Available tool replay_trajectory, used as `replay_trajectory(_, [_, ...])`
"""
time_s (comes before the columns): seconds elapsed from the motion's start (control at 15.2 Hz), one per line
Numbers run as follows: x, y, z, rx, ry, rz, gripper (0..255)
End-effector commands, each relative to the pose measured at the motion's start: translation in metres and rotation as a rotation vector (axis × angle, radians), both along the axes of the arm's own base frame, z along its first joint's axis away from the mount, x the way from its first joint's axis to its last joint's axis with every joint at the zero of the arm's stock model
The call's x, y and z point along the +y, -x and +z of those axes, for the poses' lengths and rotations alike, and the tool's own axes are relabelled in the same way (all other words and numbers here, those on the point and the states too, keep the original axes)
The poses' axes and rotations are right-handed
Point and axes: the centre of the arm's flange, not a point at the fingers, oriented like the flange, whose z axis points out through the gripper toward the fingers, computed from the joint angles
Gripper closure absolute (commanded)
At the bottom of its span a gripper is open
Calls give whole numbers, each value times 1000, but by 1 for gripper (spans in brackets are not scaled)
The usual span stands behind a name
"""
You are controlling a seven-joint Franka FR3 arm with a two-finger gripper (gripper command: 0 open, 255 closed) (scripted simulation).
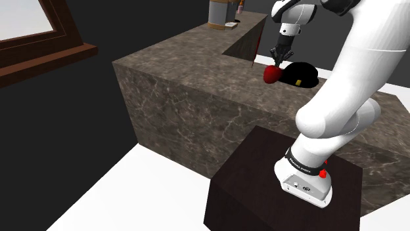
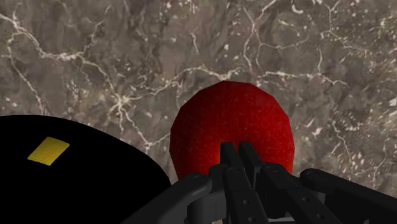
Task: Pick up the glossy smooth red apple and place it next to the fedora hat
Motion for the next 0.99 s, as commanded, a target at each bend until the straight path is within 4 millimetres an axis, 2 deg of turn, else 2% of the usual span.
replay_trajectory(0.0, [0, 0, 0, 0, 0, 0, 0])
replay_trajectory(0.33, [0, 0, 0, 0, 0, 0, 0])
replay_trajectory(0.59, [-5, -3, 50, 0, 0, 0, 0])
replay_trajectory(0.92, [-5, -3, 50, 0, 0, 0, 0])
